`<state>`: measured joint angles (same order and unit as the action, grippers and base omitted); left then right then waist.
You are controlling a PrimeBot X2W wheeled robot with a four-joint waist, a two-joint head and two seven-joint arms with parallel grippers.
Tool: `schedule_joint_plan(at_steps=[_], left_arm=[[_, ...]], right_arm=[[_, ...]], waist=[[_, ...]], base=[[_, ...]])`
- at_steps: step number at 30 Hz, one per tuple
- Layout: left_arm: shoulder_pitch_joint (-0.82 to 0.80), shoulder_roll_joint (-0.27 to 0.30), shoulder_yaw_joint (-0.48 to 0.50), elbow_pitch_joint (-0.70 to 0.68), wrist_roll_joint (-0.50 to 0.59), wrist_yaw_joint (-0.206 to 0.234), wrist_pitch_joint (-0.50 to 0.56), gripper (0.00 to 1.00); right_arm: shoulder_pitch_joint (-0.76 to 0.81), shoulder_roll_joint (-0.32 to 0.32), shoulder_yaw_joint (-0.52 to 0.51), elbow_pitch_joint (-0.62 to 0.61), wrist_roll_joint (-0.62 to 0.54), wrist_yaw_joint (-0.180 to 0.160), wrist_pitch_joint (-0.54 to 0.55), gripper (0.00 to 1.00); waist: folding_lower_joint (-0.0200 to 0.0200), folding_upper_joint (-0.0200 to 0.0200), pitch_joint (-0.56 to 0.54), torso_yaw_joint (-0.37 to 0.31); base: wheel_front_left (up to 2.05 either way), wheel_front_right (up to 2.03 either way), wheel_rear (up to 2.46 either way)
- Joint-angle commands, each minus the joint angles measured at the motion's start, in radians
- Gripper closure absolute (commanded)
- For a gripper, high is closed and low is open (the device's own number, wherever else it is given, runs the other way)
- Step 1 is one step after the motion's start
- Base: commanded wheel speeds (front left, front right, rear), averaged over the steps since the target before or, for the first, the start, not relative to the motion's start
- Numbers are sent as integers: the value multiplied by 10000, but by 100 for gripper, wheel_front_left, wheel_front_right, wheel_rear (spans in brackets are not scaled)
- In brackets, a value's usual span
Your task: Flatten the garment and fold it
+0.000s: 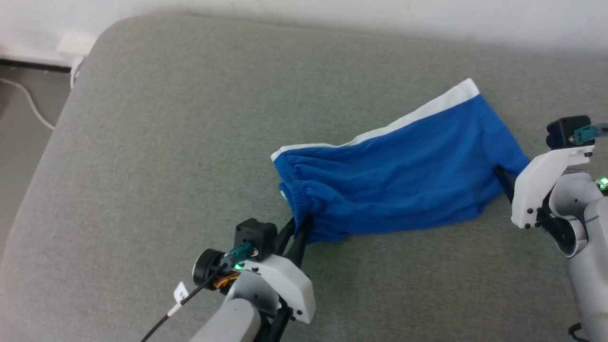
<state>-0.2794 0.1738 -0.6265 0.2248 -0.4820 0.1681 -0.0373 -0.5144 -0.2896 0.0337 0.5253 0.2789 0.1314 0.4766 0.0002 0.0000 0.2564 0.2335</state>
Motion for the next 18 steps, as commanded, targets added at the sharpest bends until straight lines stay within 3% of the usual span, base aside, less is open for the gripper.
schedule_joint_plan(at_steps=[1,10,11,12,18], left_arm=[[-169,-64,-45,-22,76,-47,-86,100],[-443,-274,-170,203,57,-59,-110,100],[-450,-259,-162,243,48,-52,-108,100],[-454,-249,-149,276,33,-44,-111,100],[-403,-97,-111,450,-31,-21,-67,100]], right_arm=[[-204,-23,44,178,-90,-7,30,0],[-621,-349,1256,1467,-4,-7,295,0],[-632,-376,1369,1543,64,-7,272,61],[-648,-397,1453,1612,146,-7,232,100],[-718,-440,1419,1923,735,-7,-468,100]], waist=[[-2,0,358,388],[-2,0,584,540],[-2,0,578,527],[-2,0,566,509],[-2,0,295,307]], base=[[0,0,0],[0,0,0],[0,0,0],[0,0,0],[0,0,0]])
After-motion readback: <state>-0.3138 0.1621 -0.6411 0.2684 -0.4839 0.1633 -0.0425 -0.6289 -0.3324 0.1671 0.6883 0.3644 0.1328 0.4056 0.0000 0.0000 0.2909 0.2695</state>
